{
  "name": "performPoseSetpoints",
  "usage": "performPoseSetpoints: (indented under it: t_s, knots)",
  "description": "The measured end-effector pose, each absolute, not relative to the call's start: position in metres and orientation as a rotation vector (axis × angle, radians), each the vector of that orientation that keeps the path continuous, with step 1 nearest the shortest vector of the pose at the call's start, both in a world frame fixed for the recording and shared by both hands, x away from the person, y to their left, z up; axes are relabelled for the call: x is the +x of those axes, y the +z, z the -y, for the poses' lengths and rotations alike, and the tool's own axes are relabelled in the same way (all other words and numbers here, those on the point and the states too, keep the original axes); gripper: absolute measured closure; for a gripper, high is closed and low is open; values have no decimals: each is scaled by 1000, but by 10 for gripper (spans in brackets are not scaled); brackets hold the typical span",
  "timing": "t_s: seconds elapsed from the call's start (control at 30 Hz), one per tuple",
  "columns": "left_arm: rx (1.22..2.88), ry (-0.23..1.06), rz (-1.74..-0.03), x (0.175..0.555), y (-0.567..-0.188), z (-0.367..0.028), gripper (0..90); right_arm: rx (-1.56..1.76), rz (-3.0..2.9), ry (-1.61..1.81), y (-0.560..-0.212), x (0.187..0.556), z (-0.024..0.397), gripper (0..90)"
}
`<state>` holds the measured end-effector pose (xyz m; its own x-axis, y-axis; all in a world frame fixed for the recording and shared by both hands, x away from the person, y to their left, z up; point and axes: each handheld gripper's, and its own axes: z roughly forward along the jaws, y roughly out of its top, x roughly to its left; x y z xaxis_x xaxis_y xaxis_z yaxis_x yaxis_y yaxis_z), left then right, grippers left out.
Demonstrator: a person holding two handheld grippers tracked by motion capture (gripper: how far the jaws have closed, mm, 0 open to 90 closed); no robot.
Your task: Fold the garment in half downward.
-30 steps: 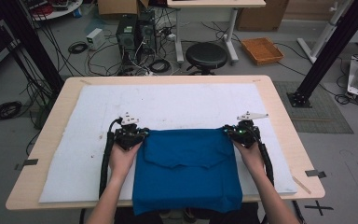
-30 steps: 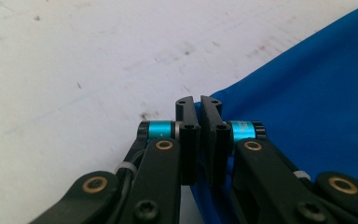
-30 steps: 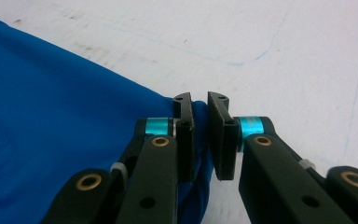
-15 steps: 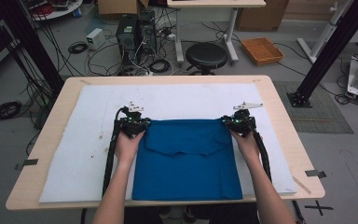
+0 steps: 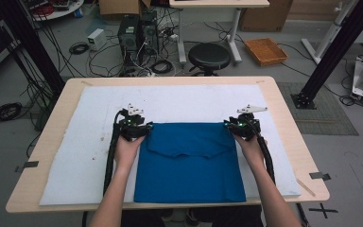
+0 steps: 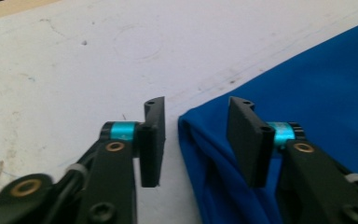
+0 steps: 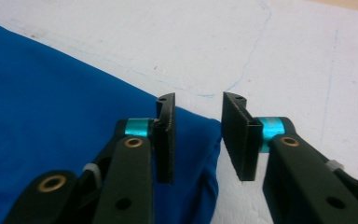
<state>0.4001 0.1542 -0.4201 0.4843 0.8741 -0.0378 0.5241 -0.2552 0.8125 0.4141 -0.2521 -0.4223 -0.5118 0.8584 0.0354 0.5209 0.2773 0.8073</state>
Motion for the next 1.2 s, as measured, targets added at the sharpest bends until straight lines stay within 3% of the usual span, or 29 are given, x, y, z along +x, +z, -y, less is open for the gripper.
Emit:
performPoseSetpoints:
  t_s: [0.1, 0.2, 0.5, 0.77, 1.0, 1.2]
  knots:
    - [1901, 486, -1171, 389, -419, -157, 478, 1240, -2123, 1129, -418, 402, 255, 582]
    - [1912, 452, -1171, 374, -420, -159, 472, 1260, -2102, 1169, -414, 385, 262, 568]
    - [1894, 374, -1210, 344, -432, -161, 491, 1320, -2100, 1213, -427, 350, 274, 623]
    - [1924, 322, -1221, 345, -439, -156, 640, 1320, -2109, 1196, -436, 345, 269, 623]
    - [1947, 310, -1246, 351, -442, -150, 700, 1324, -2118, 1189, -440, 349, 266, 626]
    - [1958, 335, -1213, 349, -440, -148, 851, 1284, -2154, 1181, -441, 348, 262, 781]
